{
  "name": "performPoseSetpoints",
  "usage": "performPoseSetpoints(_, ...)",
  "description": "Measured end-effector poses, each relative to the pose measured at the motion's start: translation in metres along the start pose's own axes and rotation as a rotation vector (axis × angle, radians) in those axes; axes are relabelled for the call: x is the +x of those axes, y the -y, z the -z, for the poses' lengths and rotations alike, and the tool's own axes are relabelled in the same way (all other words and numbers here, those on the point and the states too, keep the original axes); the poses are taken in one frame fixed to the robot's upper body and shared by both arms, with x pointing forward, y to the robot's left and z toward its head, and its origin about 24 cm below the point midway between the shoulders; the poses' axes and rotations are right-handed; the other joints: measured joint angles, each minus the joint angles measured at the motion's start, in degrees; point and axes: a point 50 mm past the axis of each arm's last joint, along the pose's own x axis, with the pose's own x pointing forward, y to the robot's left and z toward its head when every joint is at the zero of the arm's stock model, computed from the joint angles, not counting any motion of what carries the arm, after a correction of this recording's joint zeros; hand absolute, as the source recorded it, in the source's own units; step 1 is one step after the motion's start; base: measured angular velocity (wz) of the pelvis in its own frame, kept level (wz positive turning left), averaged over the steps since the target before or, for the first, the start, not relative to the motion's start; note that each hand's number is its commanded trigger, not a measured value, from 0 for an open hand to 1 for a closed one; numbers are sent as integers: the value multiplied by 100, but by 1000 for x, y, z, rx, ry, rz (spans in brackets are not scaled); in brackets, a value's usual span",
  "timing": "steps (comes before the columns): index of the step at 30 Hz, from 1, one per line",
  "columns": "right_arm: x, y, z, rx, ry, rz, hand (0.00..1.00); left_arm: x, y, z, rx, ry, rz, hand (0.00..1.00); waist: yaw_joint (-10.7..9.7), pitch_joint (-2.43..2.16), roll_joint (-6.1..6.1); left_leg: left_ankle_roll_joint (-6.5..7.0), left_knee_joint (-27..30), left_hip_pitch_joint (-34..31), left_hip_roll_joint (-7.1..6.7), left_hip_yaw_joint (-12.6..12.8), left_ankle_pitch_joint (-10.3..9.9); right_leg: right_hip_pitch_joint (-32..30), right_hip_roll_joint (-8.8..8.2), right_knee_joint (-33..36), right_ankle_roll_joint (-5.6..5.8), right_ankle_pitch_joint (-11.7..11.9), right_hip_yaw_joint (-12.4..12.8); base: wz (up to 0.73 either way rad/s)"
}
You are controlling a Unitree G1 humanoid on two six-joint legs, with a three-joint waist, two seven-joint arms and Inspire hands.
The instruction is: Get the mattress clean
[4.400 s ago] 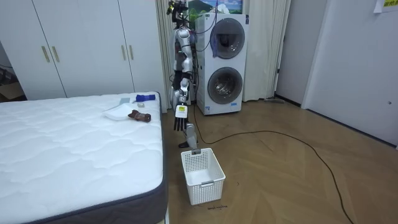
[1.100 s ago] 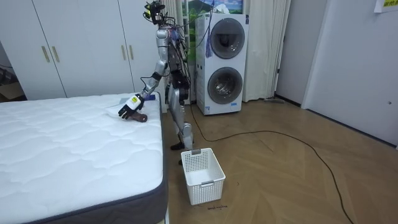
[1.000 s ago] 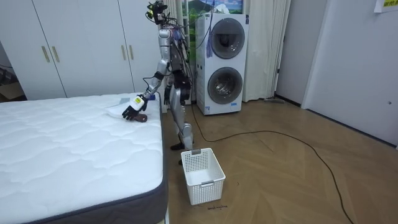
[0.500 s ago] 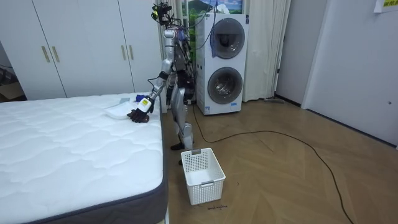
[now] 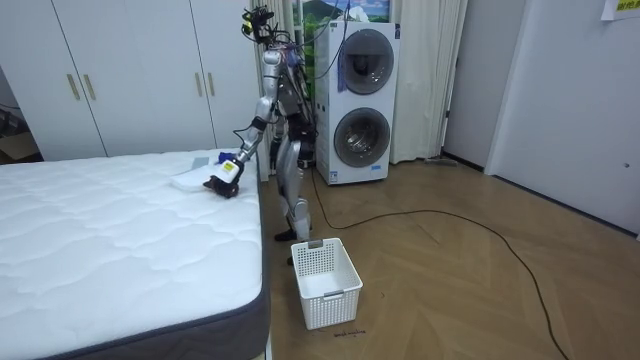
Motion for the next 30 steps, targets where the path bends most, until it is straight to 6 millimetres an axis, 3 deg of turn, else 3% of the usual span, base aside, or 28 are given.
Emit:
performPoseSetpoints(8, 0, 1, -1, -9, 0, 27, 0, 7, -11, -11, 5, -23, -56, 100, -221, 5, 12, 14, 257, -515, 8, 5, -7, -423, -28, 118, -11, 39, -42, 4)
performPoseSetpoints(11, 0, 6, 0, -22, -4, 48, 0, 9, -15, -11, 13, -17, -67, 100, -287, 27, 37, 27, 318, -645, 7, 3, -16, -543, -38, 175, -9, 42, -49, 0)
performPoseSetpoints(17, 0, 9, 4, -54, -16, 55, 0, 10, -17, -15, 24, -6, -69, 100, -272, 71, 91, 50, 352, -752, -14, 28, -66, -704, -53, 337, -20, 27, -45, -1)
performPoseSetpoints(30, 0, 9, 3, -34, -20, 53, 0, 11, -23, -12, 84, 10, -77, 100, -240, 80, 121, 38, 439, -753, 4, 30, -115, -708, -56, 406, -39, 4, -48, -1)
